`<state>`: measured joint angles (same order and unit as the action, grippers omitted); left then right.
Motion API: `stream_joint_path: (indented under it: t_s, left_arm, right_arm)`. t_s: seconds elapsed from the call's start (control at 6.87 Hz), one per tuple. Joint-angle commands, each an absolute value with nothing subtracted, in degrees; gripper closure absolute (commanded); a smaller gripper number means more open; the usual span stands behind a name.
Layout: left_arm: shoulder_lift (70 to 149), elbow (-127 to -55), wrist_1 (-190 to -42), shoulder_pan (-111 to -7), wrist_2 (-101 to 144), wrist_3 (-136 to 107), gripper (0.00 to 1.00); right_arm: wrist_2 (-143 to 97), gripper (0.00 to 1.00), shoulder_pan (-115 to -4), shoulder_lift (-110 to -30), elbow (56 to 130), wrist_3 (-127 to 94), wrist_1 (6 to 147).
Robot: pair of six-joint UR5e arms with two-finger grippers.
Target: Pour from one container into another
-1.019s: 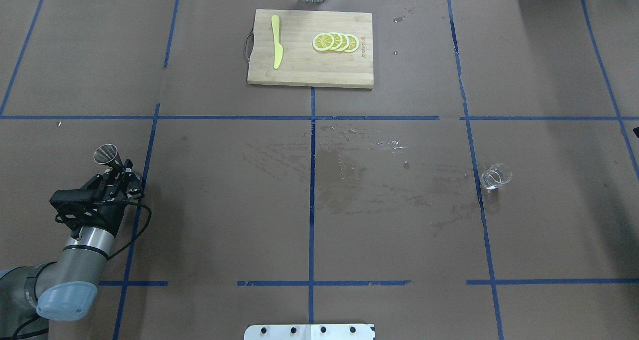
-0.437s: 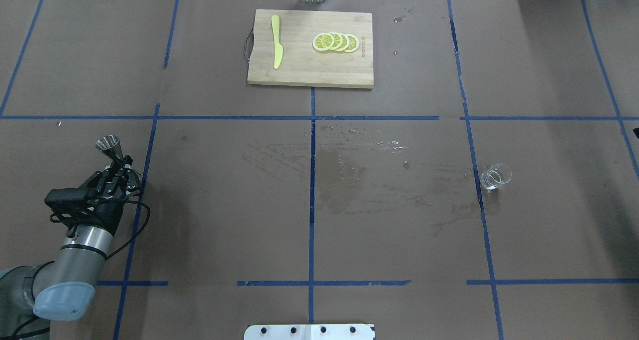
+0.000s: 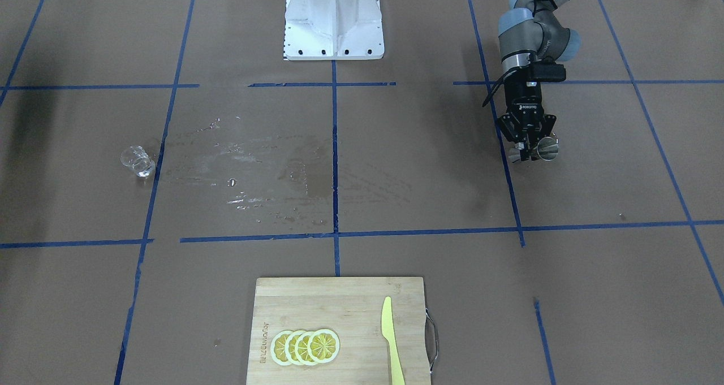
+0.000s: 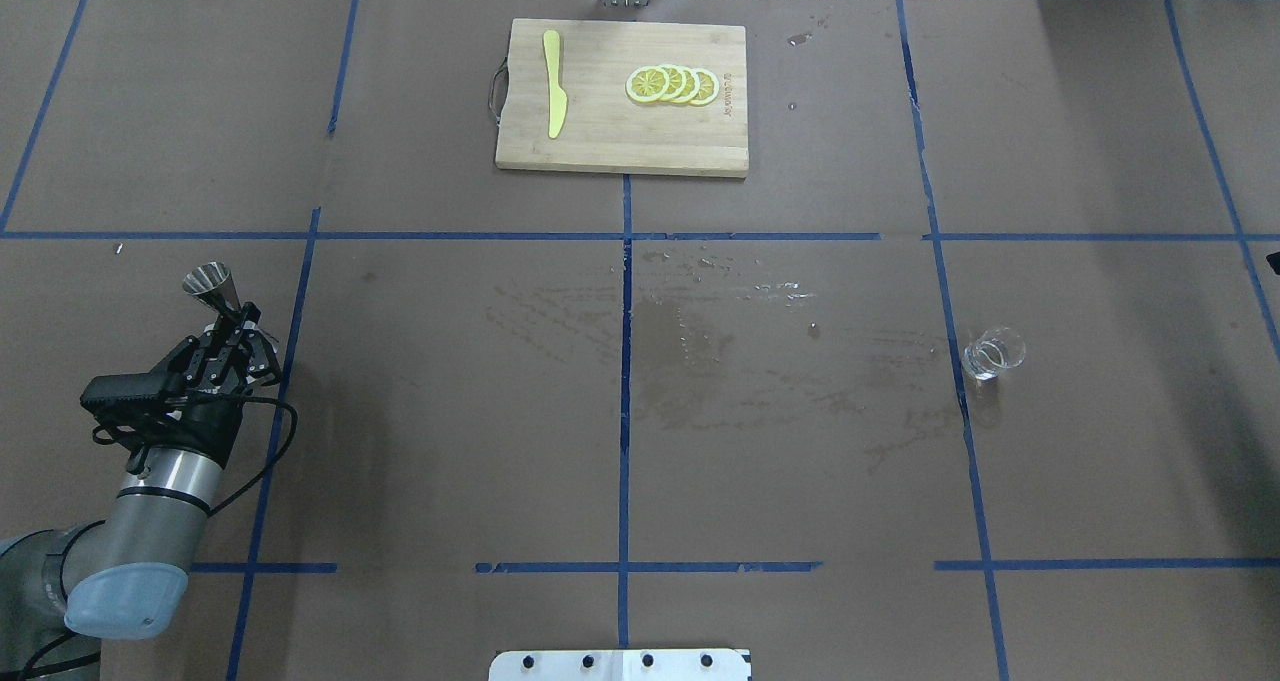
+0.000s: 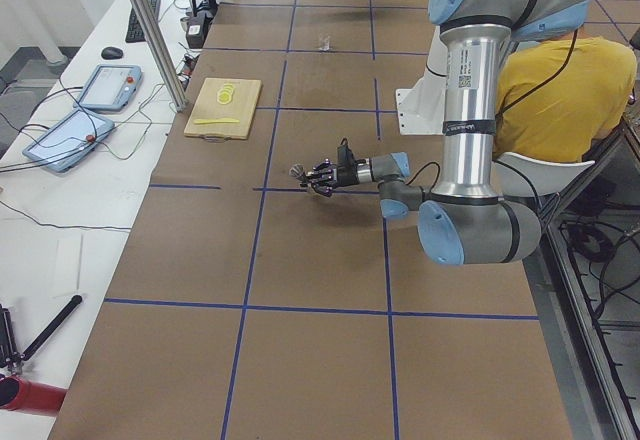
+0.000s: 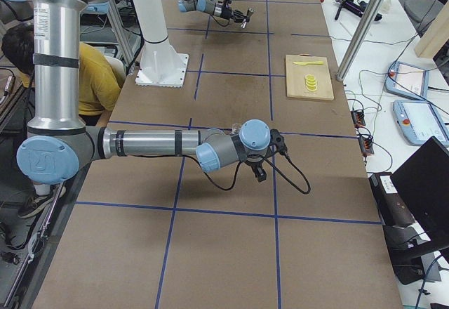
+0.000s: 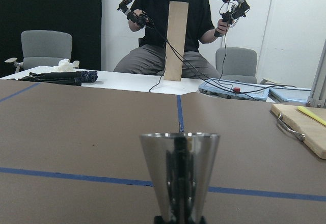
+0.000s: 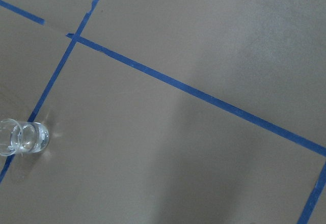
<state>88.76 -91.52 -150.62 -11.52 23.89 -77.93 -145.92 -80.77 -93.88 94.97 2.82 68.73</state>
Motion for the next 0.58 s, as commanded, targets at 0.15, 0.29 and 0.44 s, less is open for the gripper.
stream_joint_path:
  t_s: [0.15,0.29,0.44]
  left_arm:
    - [89.21,-91.58,-155.37,-12.3,18.13,-75.06,1.0]
    - [89.21,-91.58,-155.65,-12.57,17.93,-75.06,1.0]
    - [89.21,-91.58,-157.31,-12.57,17.93,-75.06,1.0]
  right_arm:
    - [-145.9,0.0,-80.77,-93.69,94.92,2.81,68.73]
    - [-145.9,0.0,-80.77,-93.69,94.92,2.9,68.73]
    - [-145.9,0.0,-80.77,-93.69,95.01,2.81,68.73]
